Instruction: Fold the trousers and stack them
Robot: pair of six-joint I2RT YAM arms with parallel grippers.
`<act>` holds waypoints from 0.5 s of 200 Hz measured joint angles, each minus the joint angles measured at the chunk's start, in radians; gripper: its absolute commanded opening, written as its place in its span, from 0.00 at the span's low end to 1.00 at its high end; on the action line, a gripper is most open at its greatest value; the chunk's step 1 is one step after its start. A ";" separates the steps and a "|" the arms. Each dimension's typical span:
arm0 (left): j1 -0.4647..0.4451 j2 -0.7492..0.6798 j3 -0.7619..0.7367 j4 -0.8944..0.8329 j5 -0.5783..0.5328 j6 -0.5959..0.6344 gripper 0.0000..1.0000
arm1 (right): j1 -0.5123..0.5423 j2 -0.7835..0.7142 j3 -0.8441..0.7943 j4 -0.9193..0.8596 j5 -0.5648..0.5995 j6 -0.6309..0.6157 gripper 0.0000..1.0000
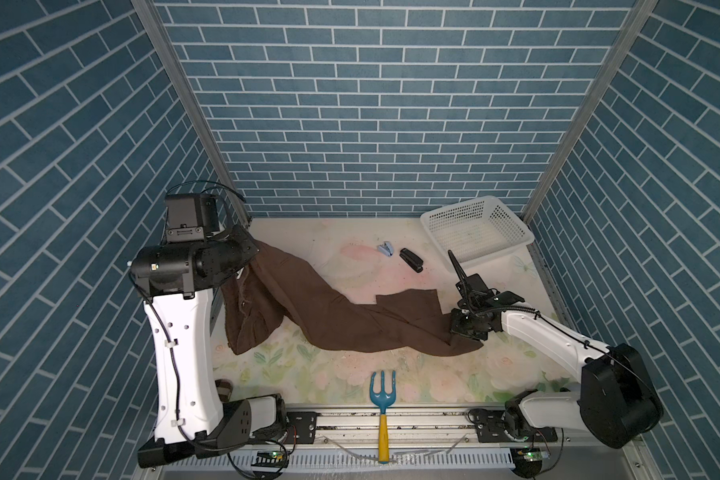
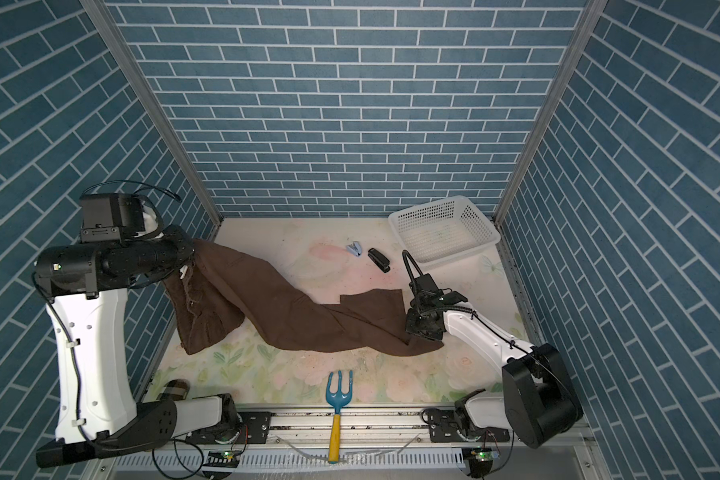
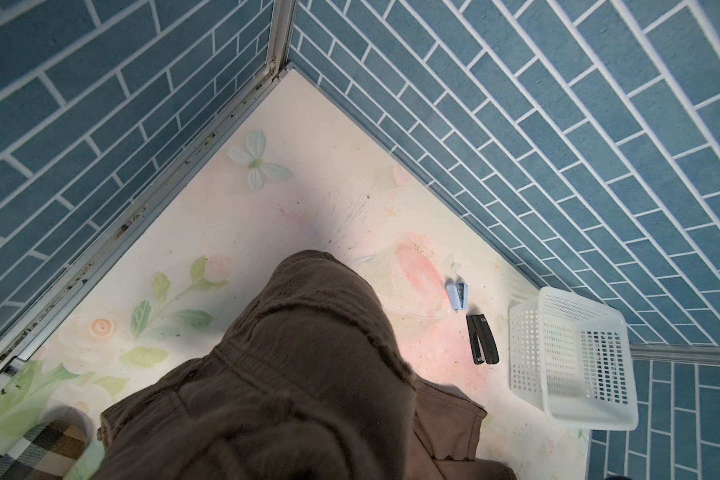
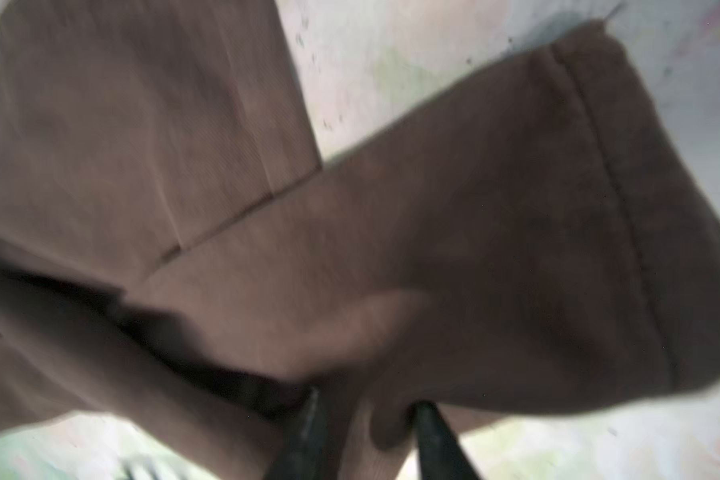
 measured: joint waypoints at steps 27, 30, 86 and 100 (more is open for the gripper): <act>0.016 0.011 0.006 0.005 0.017 0.001 0.01 | -0.006 0.024 0.000 0.013 -0.002 -0.007 0.00; 0.018 0.011 0.006 0.005 0.019 0.001 0.01 | -0.006 0.022 0.000 0.011 0.000 -0.009 0.00; 0.068 0.029 0.098 -0.014 0.016 0.014 0.00 | -0.011 -0.169 0.100 -0.236 0.164 -0.024 0.00; 0.074 0.023 0.122 -0.016 -0.006 0.019 0.00 | -0.014 -0.275 0.167 -0.314 0.231 -0.003 0.00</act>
